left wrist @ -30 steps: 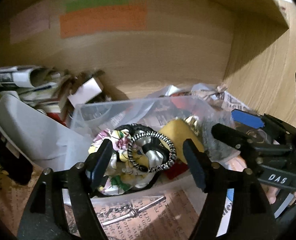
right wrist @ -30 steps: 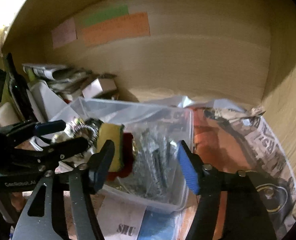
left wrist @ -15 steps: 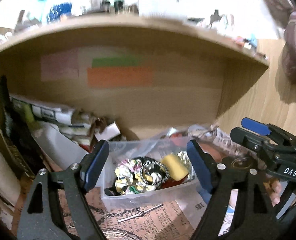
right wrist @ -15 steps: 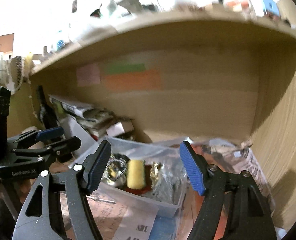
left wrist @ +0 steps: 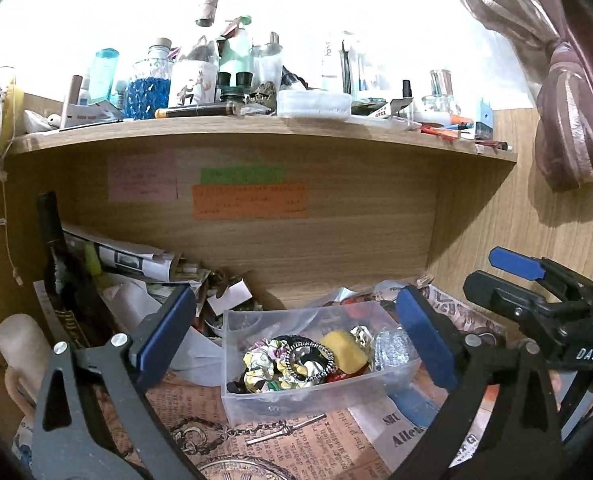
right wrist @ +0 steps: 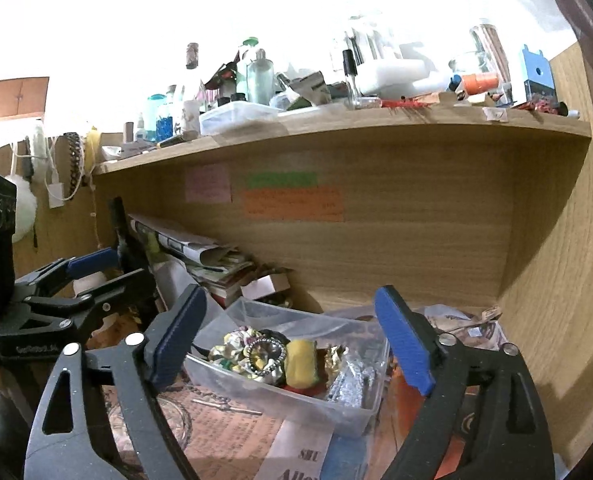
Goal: Organize soft objects
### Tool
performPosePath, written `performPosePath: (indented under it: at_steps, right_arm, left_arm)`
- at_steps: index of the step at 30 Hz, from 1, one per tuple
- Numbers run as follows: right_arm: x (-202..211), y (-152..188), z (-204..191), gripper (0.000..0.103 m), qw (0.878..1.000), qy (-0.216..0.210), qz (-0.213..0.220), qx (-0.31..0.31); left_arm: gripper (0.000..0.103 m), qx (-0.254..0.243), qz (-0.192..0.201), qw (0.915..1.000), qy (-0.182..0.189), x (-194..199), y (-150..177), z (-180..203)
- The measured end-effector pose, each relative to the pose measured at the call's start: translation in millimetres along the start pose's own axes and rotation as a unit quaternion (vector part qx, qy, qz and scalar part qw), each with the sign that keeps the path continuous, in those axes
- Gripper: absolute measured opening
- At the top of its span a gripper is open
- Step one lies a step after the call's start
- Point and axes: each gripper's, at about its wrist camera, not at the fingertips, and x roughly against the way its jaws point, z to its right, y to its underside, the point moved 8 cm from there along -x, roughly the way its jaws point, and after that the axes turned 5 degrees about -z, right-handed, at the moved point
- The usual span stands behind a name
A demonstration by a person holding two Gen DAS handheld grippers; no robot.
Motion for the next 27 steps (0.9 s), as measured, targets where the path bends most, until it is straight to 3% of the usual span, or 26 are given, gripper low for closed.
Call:
performPosePath:
  at_steps: [3,27]
  right_arm:
    - [6,-1,-1,0.103,1.0,0.003,0.007,-0.003]
    - [13,4,3,0.103,1.0,0.009,0.009,-0.015]
  left_arm:
    - [0.102,0.002,0.0,1.0,0.001,3,1,1]
    - [0.103,0.003,-0.002,1.0,0.0,5,6,2]
